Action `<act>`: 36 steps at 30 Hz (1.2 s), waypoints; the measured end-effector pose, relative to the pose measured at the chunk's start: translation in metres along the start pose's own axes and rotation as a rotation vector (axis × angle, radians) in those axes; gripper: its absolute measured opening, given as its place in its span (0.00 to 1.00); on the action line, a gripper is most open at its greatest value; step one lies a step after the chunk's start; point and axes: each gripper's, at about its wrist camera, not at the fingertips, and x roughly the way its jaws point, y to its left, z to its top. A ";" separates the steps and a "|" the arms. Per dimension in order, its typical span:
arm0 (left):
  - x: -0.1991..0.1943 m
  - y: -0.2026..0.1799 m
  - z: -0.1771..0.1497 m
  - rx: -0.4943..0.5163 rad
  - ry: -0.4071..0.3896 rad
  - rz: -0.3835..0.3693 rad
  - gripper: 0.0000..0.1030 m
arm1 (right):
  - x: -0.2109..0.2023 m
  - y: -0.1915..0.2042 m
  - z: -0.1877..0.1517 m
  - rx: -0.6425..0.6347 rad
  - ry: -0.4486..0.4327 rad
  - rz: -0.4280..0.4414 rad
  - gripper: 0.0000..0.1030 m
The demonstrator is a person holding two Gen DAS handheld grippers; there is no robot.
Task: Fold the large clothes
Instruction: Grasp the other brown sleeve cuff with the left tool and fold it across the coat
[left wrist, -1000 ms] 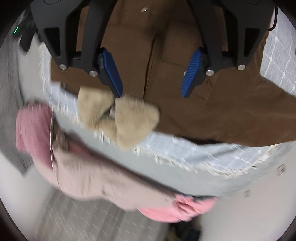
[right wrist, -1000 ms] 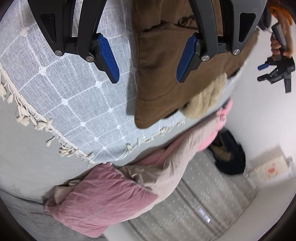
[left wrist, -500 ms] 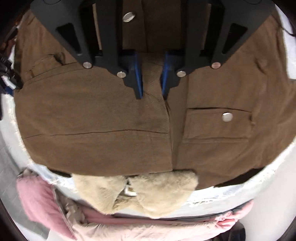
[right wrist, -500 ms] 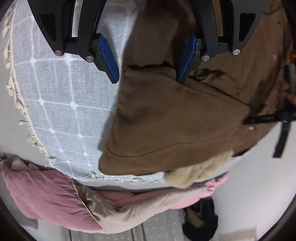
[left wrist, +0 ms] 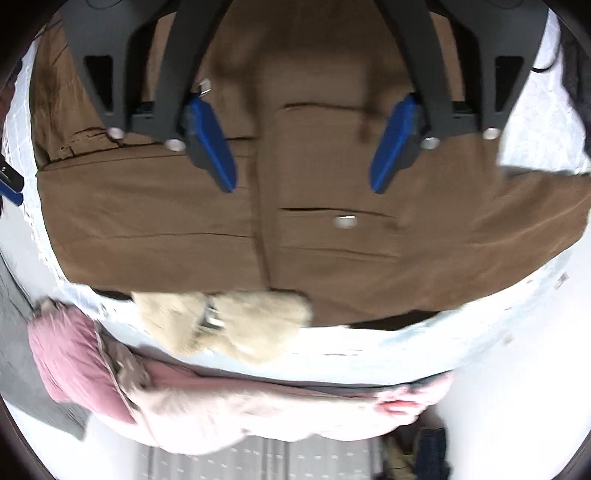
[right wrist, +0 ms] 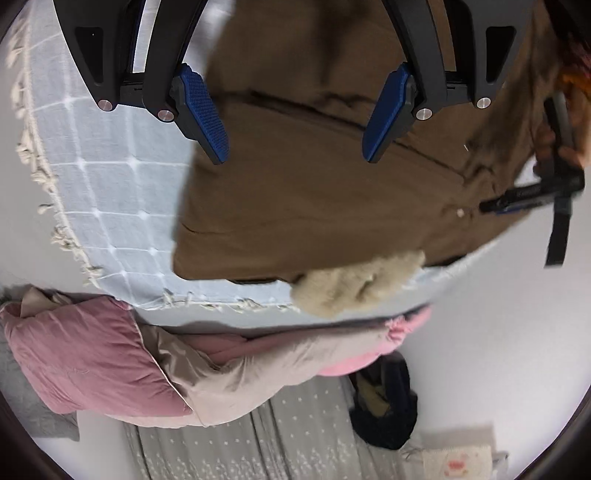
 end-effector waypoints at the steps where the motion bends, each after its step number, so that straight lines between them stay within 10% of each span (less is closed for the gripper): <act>1: -0.004 0.013 0.003 -0.022 -0.003 0.010 0.80 | 0.004 0.005 0.002 0.014 0.005 0.005 0.74; 21: 0.039 0.322 -0.045 -0.716 0.011 0.323 0.92 | 0.052 0.074 0.003 -0.013 0.103 0.037 0.74; 27: 0.060 0.379 -0.060 -0.990 -0.151 0.332 0.91 | 0.069 0.069 -0.003 0.012 0.145 0.022 0.74; 29: 0.063 0.384 -0.055 -0.997 -0.170 0.393 0.85 | 0.074 0.070 -0.004 0.008 0.155 0.013 0.74; 34: 0.069 0.400 -0.047 -1.041 -0.189 0.400 0.12 | 0.082 0.067 -0.007 0.010 0.166 0.007 0.74; 36: 0.062 0.403 -0.044 -1.074 -0.216 0.351 0.09 | 0.083 0.066 -0.008 0.014 0.167 0.010 0.74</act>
